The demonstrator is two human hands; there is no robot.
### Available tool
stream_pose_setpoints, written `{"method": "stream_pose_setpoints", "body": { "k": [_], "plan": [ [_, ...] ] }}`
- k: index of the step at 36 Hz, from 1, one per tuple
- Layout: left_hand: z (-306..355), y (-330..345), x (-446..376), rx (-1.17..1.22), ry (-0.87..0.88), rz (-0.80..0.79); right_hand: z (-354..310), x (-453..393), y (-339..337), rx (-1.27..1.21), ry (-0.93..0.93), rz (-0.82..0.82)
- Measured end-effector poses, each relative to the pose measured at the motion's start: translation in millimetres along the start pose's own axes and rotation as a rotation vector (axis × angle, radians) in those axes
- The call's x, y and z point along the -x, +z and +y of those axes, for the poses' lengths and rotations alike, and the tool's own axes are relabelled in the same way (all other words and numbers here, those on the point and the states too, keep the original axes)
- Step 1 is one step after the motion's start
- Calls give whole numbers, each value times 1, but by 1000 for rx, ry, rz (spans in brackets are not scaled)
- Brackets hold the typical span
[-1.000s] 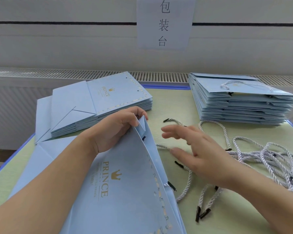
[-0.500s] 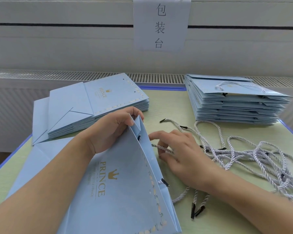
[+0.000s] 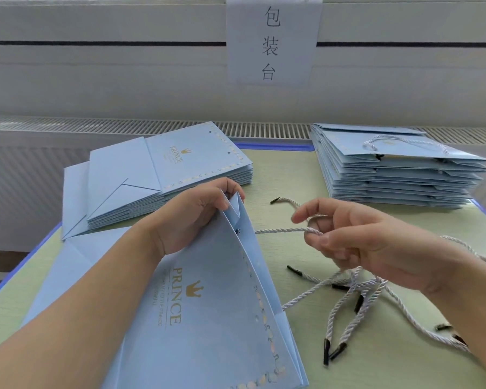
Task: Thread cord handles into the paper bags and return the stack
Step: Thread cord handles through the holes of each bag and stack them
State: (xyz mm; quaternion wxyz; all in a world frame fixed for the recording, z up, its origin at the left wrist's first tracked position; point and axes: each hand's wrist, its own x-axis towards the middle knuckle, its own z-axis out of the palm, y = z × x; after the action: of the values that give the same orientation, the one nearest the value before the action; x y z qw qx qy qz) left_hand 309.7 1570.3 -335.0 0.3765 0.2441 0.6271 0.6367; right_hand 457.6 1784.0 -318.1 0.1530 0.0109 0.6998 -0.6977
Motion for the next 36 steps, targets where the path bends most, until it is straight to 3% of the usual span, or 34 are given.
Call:
{"method": "stream_pose_setpoints", "body": {
  "k": [4,11,17,26,32,34,36],
  "plan": [
    [0,1,0,-20,-8,0,-2,1,2,252,23,152],
    [-1,2,0,-72,-28,5,-5,0,8,360,-26,338],
    [-4,5,-4,-266,19,74,1,-6,14,492,-161,487],
    [-7,8,-3,-335,103,100,-1,-5,29,768,-150,350],
    [9,17,-2,-493,162,164,-28,-2,48,1198,-138,382],
    [23,22,0,-524,216,177,-35,-5,55,1167,-102,325],
    [40,28,6,-547,267,187,-40,-10,60,934,-75,205]
  ]
}}
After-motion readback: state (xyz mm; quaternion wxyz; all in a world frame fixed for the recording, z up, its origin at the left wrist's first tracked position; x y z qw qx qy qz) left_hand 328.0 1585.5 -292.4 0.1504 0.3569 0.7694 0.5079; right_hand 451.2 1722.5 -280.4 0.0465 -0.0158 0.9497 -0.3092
